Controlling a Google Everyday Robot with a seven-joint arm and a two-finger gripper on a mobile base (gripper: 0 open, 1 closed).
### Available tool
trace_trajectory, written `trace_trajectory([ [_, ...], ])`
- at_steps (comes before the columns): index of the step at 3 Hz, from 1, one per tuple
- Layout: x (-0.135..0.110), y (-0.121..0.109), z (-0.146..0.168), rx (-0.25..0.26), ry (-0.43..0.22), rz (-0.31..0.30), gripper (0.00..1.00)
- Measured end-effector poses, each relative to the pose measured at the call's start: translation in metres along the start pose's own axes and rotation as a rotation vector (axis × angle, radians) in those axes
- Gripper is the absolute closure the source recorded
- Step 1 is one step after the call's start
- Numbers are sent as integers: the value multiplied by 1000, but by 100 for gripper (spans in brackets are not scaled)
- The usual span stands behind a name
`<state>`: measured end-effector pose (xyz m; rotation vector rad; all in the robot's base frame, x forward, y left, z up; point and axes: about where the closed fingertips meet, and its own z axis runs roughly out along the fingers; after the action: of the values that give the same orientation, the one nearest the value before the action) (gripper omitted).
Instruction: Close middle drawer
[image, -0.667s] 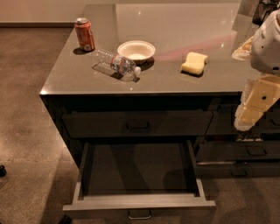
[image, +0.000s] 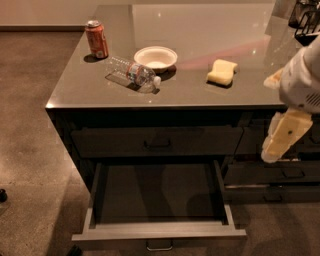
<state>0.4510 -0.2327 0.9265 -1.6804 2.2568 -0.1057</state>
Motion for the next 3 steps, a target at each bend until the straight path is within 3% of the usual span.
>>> trace_trajectory([
  [1,31,38,86,-53,-84,6,0],
  [2,36,40,90,-39,-73,12,0],
  [3,30,47,124,-84,-83,-1,0],
])
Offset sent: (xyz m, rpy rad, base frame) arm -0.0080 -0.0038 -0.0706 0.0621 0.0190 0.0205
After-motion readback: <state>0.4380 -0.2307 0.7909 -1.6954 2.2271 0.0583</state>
